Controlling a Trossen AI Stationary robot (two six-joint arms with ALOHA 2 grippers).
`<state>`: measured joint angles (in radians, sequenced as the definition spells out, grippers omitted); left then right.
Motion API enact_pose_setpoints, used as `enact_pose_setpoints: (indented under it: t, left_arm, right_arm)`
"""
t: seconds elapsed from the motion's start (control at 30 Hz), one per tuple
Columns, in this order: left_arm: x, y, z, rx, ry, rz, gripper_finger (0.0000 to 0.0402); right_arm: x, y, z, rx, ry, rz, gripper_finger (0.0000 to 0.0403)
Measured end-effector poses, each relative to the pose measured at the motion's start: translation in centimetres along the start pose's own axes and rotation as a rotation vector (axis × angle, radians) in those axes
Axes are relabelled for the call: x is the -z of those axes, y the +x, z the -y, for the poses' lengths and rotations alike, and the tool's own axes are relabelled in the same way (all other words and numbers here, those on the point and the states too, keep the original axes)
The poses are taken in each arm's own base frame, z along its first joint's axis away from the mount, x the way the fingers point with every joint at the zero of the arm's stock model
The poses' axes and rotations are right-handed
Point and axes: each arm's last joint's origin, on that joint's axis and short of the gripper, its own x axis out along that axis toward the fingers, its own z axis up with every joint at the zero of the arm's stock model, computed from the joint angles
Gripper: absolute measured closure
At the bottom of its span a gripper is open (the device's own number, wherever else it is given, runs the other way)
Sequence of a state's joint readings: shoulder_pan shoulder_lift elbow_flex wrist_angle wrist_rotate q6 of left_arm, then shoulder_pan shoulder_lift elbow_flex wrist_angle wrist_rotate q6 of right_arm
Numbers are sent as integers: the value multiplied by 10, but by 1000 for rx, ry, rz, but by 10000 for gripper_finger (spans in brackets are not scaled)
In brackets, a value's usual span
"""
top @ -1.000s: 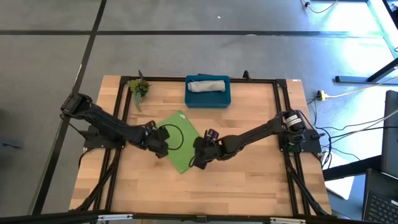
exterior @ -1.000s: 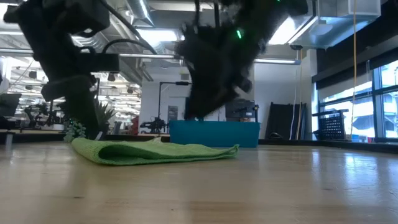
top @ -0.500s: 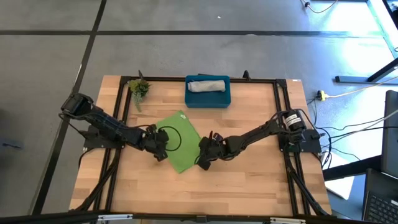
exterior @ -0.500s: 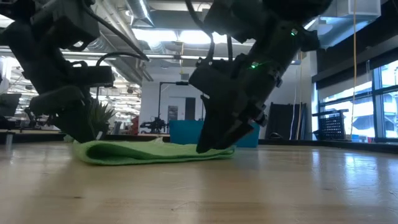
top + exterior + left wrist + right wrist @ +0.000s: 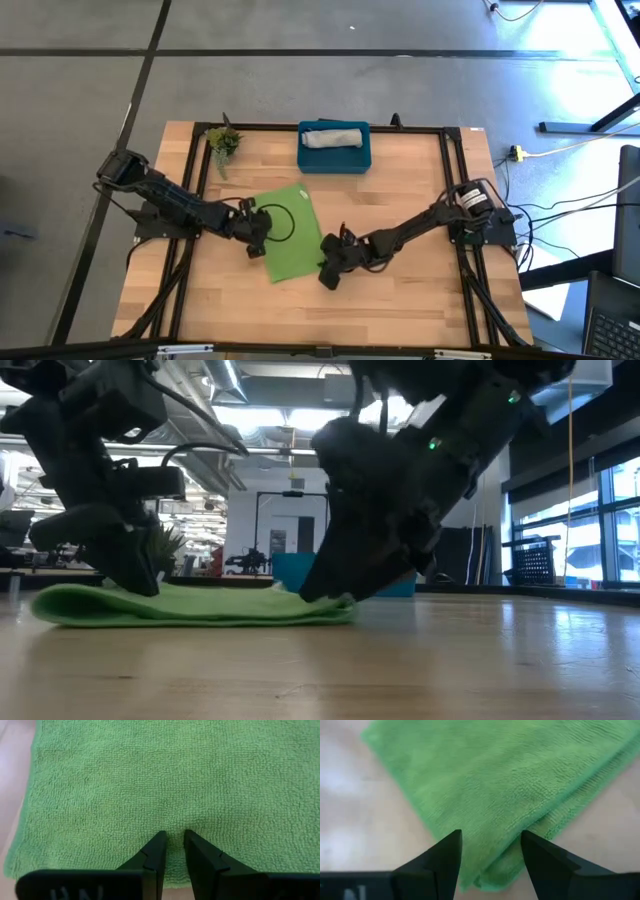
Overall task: Roll microfiber towels into tight, uniform cylinder then place into a basket
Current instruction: Roll the green microfiber cloth
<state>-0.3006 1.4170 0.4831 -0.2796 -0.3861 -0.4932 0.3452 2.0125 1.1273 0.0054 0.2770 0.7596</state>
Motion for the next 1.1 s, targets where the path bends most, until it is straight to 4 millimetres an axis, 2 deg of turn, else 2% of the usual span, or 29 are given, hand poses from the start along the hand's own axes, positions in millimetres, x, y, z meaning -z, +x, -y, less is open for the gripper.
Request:
enact_pose_setpoints:
  t: [0.3, 0.43, 0.63, 0.77, 0.97, 1.1]
  left_arm:
    - [-11, 5, -5, 58, 137, 48, 337]
    - [-15, 2, -3, 71, 183, 69, 337]
    - [-33, -19, 5, 125, 224, 171, 337]
    - [-35, -25, 8, 138, 220, 200, 337]
    - [-23, -18, 12, 143, 171, 154, 337]
    - [-15, -12, 14, 139, 147, 117, 337]
  right_arm:
    - [8, -5, -16, -74, 30, 16, 198]
    - [9, -7, -19, -56, -21, 41, 198]
    - [-11, -15, -33, -50, -88, 71, 198]
    - [-27, -22, -40, 20, -130, 117, 198]
    - [-38, -21, -31, 131, -141, 149, 198]
    - [-37, -11, -14, 185, -118, 133, 198]
